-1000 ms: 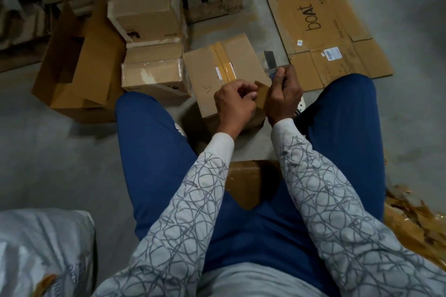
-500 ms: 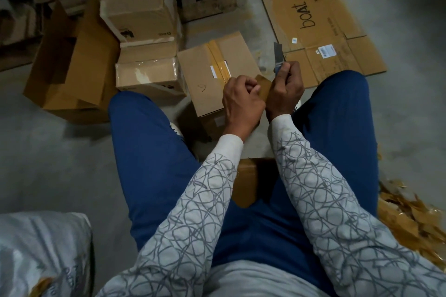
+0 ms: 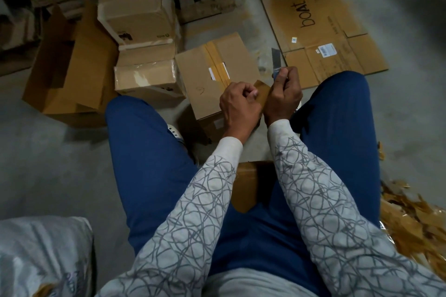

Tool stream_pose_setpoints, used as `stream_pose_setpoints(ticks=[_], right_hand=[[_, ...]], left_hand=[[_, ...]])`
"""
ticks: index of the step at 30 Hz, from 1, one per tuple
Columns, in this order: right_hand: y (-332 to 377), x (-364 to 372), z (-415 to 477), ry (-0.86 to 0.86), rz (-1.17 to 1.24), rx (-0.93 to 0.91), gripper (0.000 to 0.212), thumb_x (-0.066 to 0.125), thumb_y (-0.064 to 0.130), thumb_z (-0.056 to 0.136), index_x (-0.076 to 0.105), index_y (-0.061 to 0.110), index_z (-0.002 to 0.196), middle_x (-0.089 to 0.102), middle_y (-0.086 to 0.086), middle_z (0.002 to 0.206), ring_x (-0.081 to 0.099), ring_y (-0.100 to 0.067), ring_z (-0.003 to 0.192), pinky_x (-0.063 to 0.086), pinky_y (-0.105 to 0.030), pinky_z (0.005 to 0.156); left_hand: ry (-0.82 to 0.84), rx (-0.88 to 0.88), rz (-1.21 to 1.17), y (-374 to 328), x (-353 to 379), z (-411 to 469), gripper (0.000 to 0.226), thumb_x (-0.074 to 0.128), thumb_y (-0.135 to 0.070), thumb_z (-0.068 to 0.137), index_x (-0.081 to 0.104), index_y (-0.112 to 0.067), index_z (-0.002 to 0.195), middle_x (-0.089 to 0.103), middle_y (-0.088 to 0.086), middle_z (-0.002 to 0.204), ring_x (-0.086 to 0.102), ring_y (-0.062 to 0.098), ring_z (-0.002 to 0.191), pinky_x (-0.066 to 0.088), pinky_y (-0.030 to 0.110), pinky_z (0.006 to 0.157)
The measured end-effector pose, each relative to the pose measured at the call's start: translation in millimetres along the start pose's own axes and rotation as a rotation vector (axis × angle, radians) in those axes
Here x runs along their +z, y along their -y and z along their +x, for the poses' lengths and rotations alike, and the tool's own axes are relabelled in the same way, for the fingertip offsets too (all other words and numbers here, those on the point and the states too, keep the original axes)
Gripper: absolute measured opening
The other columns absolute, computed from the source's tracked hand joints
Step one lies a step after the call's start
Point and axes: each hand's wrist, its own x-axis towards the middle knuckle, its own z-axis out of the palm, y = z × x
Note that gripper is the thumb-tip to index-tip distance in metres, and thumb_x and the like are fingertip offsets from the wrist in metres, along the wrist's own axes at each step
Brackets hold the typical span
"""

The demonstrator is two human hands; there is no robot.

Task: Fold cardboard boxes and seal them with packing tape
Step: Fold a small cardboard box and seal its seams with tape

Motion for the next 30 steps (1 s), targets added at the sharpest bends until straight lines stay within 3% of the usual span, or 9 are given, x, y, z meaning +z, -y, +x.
stream_pose_setpoints(ticks=[5, 8, 14, 20, 24, 26, 28, 30], right_hand=[[1, -2, 0, -0.024, 0.003, -0.011, 0.026, 0.045, 0.018, 0.105, 0.059, 0.004, 0.089, 0.051, 0.015, 0.067, 0.051, 0.004, 0.06, 0.033, -0.013, 0.054], [2, -3, -2, -0.02, 0.0, -0.014, 0.027, 0.043, 0.02, 0.105, 0.06, 0.005, 0.089, 0.054, 0.014, 0.07, 0.051, -0.002, 0.061, 0.036, -0.017, 0.055], [0, -4, -8, -0.049, 0.005, 0.004, 0.028, 0.043, 0.019, 0.104, 0.061, 0.003, 0.088, 0.057, 0.008, 0.073, 0.051, -0.007, 0.066, 0.034, -0.012, 0.056], [1, -4, -16, -0.021, -0.037, 0.034, 0.032, 0.041, 0.025, 0.103, 0.061, 0.005, 0.091, 0.061, 0.004, 0.076, 0.052, -0.008, 0.066, 0.038, -0.028, 0.058], [10, 1, -18, 0.038, -0.147, -0.004, 0.032, 0.039, 0.029, 0.104, 0.061, 0.009, 0.096, 0.061, 0.005, 0.078, 0.05, -0.013, 0.066, 0.028, -0.029, 0.057], [16, 3, -17, 0.048, -0.2, -0.052, 0.031, 0.039, 0.028, 0.104, 0.062, 0.008, 0.098, 0.063, 0.0, 0.078, 0.05, -0.016, 0.067, 0.023, -0.031, 0.057], [17, 5, -18, 0.052, -0.223, -0.097, 0.033, 0.039, 0.028, 0.103, 0.062, 0.005, 0.098, 0.066, -0.008, 0.078, 0.053, -0.021, 0.066, 0.021, -0.031, 0.058], [17, 7, -20, 0.057, -0.234, -0.128, 0.033, 0.039, 0.028, 0.103, 0.061, 0.004, 0.097, 0.066, -0.011, 0.076, 0.058, -0.029, 0.066, 0.022, -0.031, 0.057]], left_hand=[[-0.008, 0.02, -0.007, 1, 5, -2, 0.014, 0.074, -0.003, 0.082, 0.068, -0.012, 0.073, 0.066, 0.005, 0.08, 0.059, 0.021, 0.075, 0.045, 0.029, 0.068], [-0.005, 0.028, -0.001, 4, 6, -5, 0.016, 0.072, -0.003, 0.082, 0.066, -0.015, 0.074, 0.065, 0.005, 0.081, 0.06, 0.022, 0.078, 0.045, 0.03, 0.07], [0.009, 0.011, 0.019, 5, 9, -7, 0.013, 0.068, 0.003, 0.079, 0.065, -0.008, 0.073, 0.064, 0.006, 0.081, 0.058, 0.025, 0.078, 0.043, 0.031, 0.069], [0.045, 0.051, -0.004, 9, 6, -15, 0.024, 0.059, 0.007, 0.077, 0.052, -0.015, 0.07, 0.056, 0.006, 0.079, 0.053, 0.025, 0.078, 0.036, 0.029, 0.067], [0.018, 0.001, -0.041, 15, 0, -13, 0.013, 0.066, 0.004, 0.087, 0.067, -0.007, 0.093, 0.059, 0.007, 0.096, 0.055, 0.019, 0.091, 0.04, 0.025, 0.077], [0.003, 0.028, 0.025, 16, -2, -9, 0.018, 0.068, 0.002, 0.088, 0.074, -0.004, 0.104, 0.062, 0.012, 0.1, 0.053, 0.02, 0.095, 0.032, 0.02, 0.078], [0.014, 0.045, 0.056, 16, -8, -8, 0.018, 0.069, 0.0, 0.087, 0.078, -0.005, 0.103, 0.065, 0.012, 0.095, 0.052, 0.019, 0.09, 0.029, 0.02, 0.075], [0.006, 0.037, 0.037, 13, -15, -6, 0.015, 0.072, -0.004, 0.085, 0.08, -0.008, 0.097, 0.07, 0.01, 0.091, 0.059, 0.021, 0.085, 0.035, 0.023, 0.074]])
